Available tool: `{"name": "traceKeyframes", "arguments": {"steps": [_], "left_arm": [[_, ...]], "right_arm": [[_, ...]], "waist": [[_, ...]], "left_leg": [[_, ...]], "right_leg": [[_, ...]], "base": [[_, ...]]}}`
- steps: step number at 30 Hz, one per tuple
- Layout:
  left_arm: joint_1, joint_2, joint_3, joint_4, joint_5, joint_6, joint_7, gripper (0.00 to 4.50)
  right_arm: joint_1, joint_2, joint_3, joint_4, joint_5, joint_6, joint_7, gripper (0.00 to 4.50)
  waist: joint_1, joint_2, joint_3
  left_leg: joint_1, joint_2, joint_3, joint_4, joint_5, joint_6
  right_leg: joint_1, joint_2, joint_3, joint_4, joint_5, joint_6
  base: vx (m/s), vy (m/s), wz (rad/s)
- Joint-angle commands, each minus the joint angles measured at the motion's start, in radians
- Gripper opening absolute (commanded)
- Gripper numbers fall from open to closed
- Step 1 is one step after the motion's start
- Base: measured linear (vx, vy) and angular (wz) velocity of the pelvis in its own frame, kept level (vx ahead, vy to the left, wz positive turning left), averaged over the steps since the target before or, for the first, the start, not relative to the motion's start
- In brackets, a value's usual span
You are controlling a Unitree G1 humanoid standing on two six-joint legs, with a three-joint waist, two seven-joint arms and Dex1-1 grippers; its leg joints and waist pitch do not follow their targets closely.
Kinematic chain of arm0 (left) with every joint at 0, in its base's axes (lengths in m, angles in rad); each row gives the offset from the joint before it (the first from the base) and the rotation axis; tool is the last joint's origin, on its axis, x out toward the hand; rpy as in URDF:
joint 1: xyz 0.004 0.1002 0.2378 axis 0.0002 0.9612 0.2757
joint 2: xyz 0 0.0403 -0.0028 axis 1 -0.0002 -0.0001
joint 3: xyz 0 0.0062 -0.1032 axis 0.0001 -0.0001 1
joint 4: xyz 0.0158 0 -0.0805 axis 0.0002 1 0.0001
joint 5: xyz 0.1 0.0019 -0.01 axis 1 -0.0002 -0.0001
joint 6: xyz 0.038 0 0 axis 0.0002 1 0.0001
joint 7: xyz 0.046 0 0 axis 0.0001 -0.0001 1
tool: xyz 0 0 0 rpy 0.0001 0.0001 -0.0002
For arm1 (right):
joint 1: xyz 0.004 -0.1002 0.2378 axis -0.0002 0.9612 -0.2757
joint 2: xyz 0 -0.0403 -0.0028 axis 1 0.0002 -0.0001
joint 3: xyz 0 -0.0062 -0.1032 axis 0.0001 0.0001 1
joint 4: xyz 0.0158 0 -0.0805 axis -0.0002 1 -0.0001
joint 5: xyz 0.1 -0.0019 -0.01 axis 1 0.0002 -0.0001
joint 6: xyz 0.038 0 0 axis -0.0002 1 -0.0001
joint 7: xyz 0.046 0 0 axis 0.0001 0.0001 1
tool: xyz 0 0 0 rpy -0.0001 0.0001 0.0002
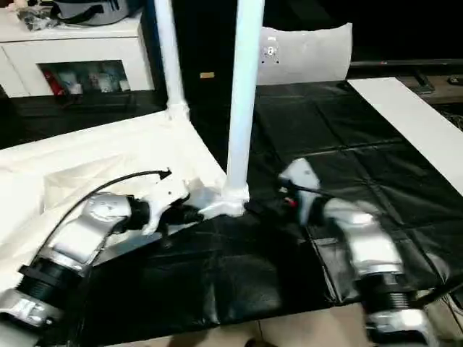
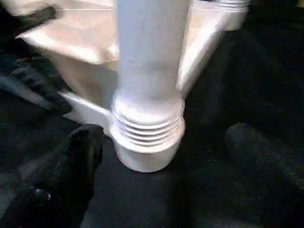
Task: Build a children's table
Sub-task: Rotate leg to tighten
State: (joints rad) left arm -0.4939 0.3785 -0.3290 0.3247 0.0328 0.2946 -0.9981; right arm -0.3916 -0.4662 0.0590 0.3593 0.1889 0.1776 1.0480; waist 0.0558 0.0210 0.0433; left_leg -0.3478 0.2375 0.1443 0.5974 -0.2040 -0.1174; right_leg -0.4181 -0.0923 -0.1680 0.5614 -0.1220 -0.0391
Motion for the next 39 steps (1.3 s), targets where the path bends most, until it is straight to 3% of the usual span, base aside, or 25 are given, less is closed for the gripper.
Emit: {"name": "traceKeyframes", "arguments": {"steps": [1,7,9,11,16,24,32,36,37,39], "left_arm": [[-0.02,0.03,-0.036,0.019,0.002,-0.065,-0.09,0.0],[-0.033,0.093,-0.083,0.049,-0.007,-0.185,-0.264,0.0],[-0.035,0.097,-0.086,0.048,-0.011,-0.19,-0.281,0.0],[-0.039,0.105,-0.095,0.05,-0.026,-0.207,-0.324,0.0],[-0.041,0.111,-0.106,0.061,-0.032,-0.247,-0.375,0.0],[-0.034,0.107,-0.116,0.053,-0.031,-0.254,-0.386,0.0],[-0.04,0.106,-0.115,0.067,-0.023,-0.266,-0.393,0.0],[-0.039,0.109,-0.117,0.069,-0.021,-0.269,-0.391,0.0],[-0.039,0.108,-0.118,0.07,-0.02,-0.27,-0.39,0.0],[-0.036,0.11,-0.119,0.072,-0.016,-0.271,-0.388,0.0]], "right_arm": [[0.003,-0.02,0.023,-0.026,0.016,-0.013,0.074,4.4],[-0.013,-0.047,0.074,-0.015,0.007,-0.054,0.175,4.4],[-0.014,-0.048,0.084,-0.017,-0.002,-0.067,0.181,4.4],[-0.008,-0.057,0.114,-0.026,-0.015,-0.093,0.215,4.4],[-0.001,-0.058,0.142,-0.042,-0.005,-0.096,0.273,4.4],[0.001,-0.032,0.171,-0.034,-0.003,-0.112,0.279,3.65],[-0.005,-0.018,0.18,-0.024,0.007,-0.087,0.291,2.93],[-0.003,-0.019,0.185,-0.024,0.008,-0.079,0.295,2.73],[-0.002,-0.019,0.187,-0.023,0.005,-0.083,0.296,2.68],[0.001,-0.021,0.19,-0.022,0.004,-0.083,0.296,2.64]], "waist": [[0.004,-0.013,-0.069],[0.016,-0.008,-0.068],[0.027,-0.015,-0.07],[0.034,-0.015,-0.069],[0.035,-0.02,-0.069],[0.034,-0.023,-0.068],[0.035,-0.021,-0.071],[0.036,-0.022,-0.07],[0.035,-0.028,-0.07],[0.035,-0.025,-0.07]], "left_leg": [[-0.008,-0.016,0.024,-0.062,-0.178,0.112],[0.0,-0.007,0.024,-0.065,-0.189,0.095],[0.0,-0.006,0.026,-0.066,-0.171,0.089],[0.003,-0.005,0.027,-0.067,-0.169,0.086],[-0.002,-0.006,0.028,-0.067,-0.166,0.089],[-0.003,-0.008,0.028,-0.067,-0.169,0.077],[-0.003,-0.006,0.027,-0.068,-0.158,0.078],[-0.003,-0.006,0.028,-0.068,-0.161,0.077],[-0.004,-0.007,0.029,-0.067,-0.161,0.077],[-0.003,-0.007,0.028,-0.067,-0.163,0.075]], "right_leg": [[0.073,-0.044,0.049,-0.075,-0.425,-0.074],[0.067,-0.047,0.052,-0.07,-0.417,-0.096],[0.069,-0.048,0.057,-0.063,-0.402,-0.102],[0.066,-0.048,0.062,-0.06,-0.401,-0.109],[0.069,-0.047,0.064,-0.059,-0.402,-0.102],[0.069,-0.048,0.062,-0.064,-0.444,-0.078],[0.07,-0.047,0.065,-0.058,-0.407,-0.092],[0.07,-0.047,0.065,-0.058,-0.41,-0.092],[0.071,-0.048,0.064,-0.06,-0.418,-0.088],[0.069,-0.048,0.064,-0.061,-0.431,-0.082]], "base": [[0.0,0.0,0.0],[0.0,0.0,0.0],[0.0,0.0,0.0],[0.0,0.0,0.0],[0.0,0.0,0.0],[0.0,0.0,0.0],[0.0,0.0,0.0],[0.0,0.0,0.0],[0.0,0.0,0.0],[0.0,0.0,0.0]]}}
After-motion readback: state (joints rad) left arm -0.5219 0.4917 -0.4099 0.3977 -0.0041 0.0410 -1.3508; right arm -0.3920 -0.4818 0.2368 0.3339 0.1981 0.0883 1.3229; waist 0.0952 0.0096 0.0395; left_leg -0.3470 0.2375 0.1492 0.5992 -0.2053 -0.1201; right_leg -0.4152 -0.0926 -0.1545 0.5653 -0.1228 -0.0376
